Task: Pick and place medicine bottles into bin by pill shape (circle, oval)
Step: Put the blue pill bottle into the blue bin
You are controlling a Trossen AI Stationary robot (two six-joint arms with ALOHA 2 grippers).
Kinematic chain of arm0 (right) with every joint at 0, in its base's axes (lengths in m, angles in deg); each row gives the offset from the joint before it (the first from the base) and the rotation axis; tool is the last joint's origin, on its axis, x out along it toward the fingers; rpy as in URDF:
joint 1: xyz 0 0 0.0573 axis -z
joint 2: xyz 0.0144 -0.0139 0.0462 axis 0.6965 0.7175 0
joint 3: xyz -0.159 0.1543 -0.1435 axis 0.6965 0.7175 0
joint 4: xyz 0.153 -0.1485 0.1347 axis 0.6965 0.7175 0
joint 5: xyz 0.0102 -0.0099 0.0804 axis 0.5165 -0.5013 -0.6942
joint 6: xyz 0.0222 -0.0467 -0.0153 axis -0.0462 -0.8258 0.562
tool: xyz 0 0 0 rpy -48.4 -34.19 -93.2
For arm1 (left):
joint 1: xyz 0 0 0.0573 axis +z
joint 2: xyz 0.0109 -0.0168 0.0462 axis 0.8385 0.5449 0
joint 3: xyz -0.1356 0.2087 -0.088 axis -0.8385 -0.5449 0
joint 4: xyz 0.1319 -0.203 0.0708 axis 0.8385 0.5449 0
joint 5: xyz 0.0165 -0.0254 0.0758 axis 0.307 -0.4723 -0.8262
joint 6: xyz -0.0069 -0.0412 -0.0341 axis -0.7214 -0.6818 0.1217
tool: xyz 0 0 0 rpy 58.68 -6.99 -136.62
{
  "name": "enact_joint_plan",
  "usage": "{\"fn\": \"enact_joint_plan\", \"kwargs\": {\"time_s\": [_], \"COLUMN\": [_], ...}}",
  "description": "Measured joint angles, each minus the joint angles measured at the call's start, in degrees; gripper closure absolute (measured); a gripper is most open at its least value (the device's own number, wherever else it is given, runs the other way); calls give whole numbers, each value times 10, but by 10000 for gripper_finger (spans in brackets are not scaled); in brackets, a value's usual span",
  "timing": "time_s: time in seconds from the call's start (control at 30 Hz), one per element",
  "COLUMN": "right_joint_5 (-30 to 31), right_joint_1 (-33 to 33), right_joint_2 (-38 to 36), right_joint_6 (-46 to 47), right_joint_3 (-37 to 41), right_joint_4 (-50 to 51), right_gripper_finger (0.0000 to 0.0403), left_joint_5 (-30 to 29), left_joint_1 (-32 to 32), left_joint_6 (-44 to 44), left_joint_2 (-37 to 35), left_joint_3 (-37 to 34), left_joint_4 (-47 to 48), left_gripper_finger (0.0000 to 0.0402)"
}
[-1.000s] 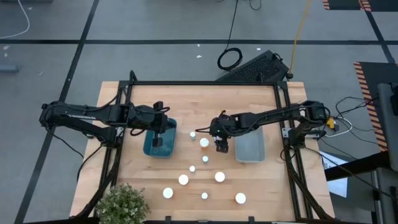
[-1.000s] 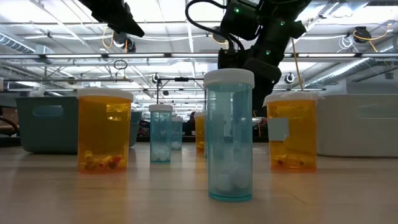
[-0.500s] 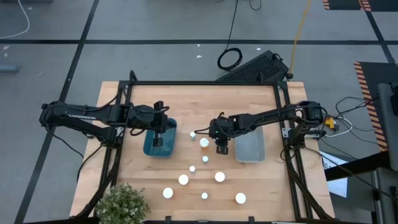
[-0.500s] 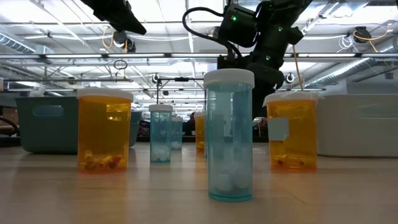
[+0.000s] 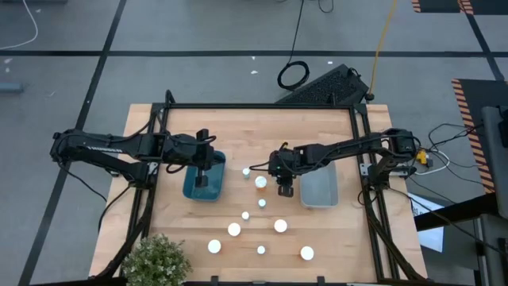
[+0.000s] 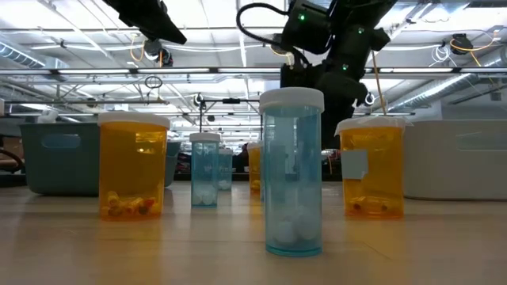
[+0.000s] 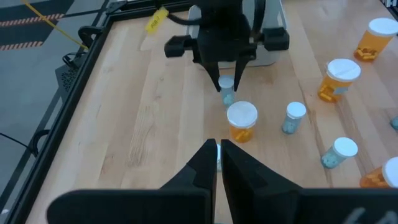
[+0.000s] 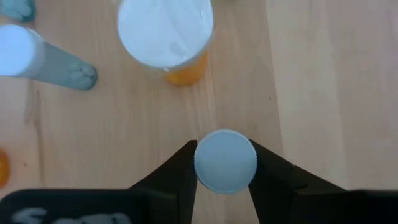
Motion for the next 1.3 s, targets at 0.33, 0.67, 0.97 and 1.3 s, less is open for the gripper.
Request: {"fn": "enact_joint_plan", "kwargs": {"time_s": [0.33,0.67,0.97,1.3], "right_joint_5": [32,50,66,65], "right_joint_1": [0,0,0,0], "right_joint_2": [-90,-206,-270,-279], "right_joint_6": [8,50,90,103], "right_joint_3": [0,0,0,0], "right_joint_4": [63,164,247,264], "right_gripper_finger": [290,294,292,292], "left_joint_5": [0,0,0,0], "left_joint_1": [0,0,0,0], "left_joint_6": [3,3,-1,-1], "left_joint_2": [0,0,0,0], "left_joint_3": [0,0,0,0], "left_joint_4": [-1,-2,-5,-6], "left_gripper_finger": [376,376,376,376]}}
